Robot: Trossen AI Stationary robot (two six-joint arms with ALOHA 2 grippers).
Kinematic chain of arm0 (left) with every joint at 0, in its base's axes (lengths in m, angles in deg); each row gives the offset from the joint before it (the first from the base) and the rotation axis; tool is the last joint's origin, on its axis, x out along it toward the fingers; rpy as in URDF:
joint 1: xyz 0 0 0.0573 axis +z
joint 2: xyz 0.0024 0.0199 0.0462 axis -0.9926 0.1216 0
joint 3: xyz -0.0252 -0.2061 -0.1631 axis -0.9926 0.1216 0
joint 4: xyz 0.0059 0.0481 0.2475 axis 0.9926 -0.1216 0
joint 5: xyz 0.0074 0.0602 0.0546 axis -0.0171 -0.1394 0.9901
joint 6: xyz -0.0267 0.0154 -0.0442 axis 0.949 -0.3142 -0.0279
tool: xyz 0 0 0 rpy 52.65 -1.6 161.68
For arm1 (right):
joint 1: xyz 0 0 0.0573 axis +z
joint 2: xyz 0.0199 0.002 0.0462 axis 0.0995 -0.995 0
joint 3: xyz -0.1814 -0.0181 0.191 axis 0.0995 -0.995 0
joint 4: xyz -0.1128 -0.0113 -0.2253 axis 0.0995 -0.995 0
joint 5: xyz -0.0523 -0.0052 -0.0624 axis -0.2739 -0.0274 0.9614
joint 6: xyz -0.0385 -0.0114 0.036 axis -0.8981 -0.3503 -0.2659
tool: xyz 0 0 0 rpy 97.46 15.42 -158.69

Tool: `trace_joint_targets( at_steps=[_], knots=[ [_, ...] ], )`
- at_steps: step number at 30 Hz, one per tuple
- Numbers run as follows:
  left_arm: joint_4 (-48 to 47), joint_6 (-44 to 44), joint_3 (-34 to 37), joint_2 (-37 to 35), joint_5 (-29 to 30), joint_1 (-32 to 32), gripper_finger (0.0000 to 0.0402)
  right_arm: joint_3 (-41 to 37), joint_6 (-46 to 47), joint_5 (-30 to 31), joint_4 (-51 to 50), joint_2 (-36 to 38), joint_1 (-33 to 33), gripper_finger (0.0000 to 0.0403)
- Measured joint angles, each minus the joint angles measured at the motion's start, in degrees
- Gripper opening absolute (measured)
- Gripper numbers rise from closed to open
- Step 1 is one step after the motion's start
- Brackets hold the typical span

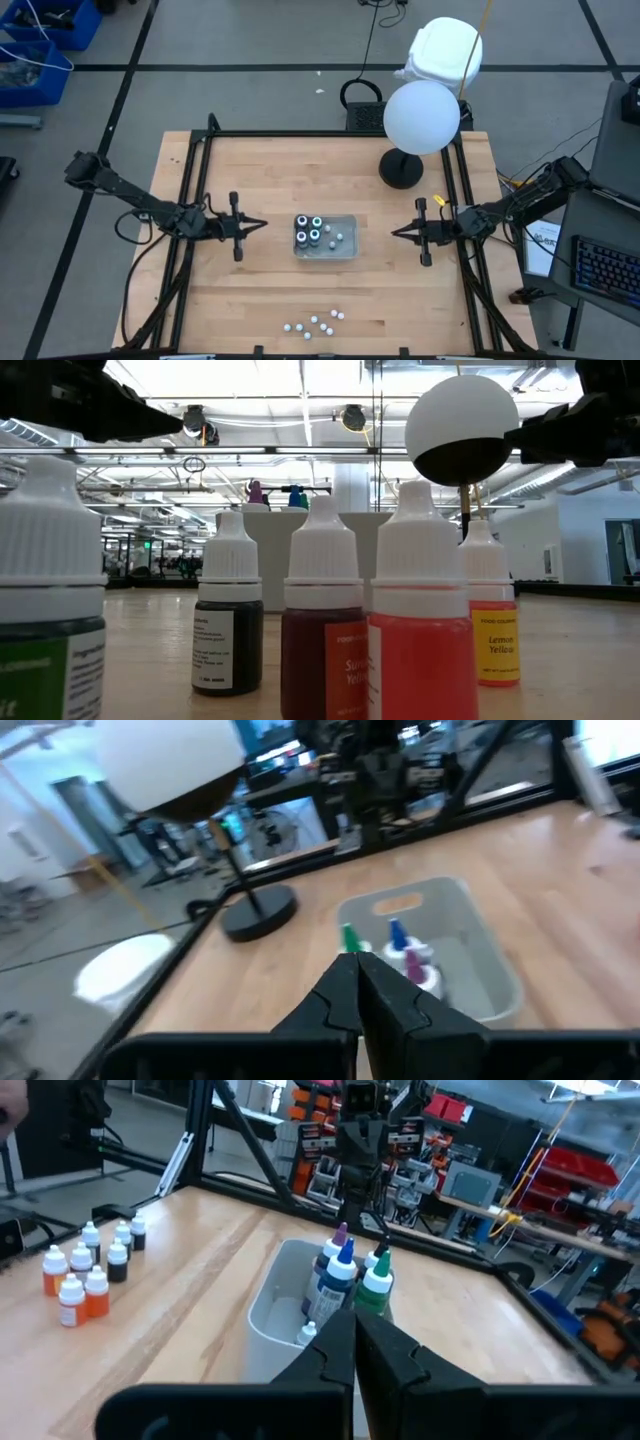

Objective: Pick & Place food coloring
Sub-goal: Put the small orange food coloring bottle into the gray bin

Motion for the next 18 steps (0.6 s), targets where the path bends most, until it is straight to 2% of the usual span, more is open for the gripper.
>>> trace_joint_targets(
  at_steps=[4,9,14,18],
  knots=[
    [0.0,1.1,0.0,0.0,-3.8,-0.1,0.0004,0.0,3.4,0.0,0.0,-0.8,0.0,0.0],
    [-0.3,2.8,0.0,0.0,-3.4,-0.1,0.0013,0.0,4.5,0.0,0.2,-1.9,0.0,0.0],
    [-0.5,5.2,0.0,0.0,-3.3,-0.1,0.0004,0.0,5.2,0.1,2.7,-3.0,0.0,0.0],
    [-0.5,7.3,0.0,0.0,-3.6,-0.2,0.0017,0.0,6.9,0.1,3.4,-4.1,0.0,0.0]
  ],
)
